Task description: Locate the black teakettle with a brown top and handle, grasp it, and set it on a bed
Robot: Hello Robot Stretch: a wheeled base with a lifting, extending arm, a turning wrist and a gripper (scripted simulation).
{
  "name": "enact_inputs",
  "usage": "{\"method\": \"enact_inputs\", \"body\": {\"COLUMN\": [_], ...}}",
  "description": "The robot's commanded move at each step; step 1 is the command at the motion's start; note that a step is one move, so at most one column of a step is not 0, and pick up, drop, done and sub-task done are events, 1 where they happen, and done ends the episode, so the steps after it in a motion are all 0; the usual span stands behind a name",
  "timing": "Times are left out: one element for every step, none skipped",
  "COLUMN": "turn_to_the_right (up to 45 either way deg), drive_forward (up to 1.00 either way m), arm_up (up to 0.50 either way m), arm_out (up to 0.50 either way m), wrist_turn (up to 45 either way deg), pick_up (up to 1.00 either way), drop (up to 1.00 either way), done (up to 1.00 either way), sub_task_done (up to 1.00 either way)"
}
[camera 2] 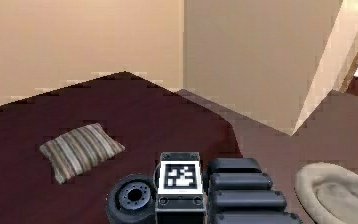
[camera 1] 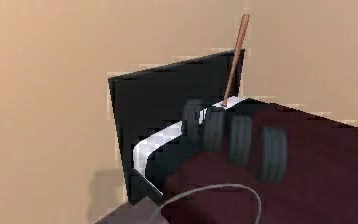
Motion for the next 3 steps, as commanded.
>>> {"method": "enact_inputs", "body": {"turn_to_the_right": [45.0,21.0,0.0], "drive_forward": [0.0,0.0,0.25], "arm_up": [0.0,0.0,0.0], "arm_out": [0.0,0.0,0.0], "wrist_turn": [0.0,0.0,0.0], "pick_up": [0.0,0.0,0.0], "drop": [0.0,0.0,0.0], "done": [0.0,0.0,0.0], "sub_task_done": [0.0,0.0,0.0]}}
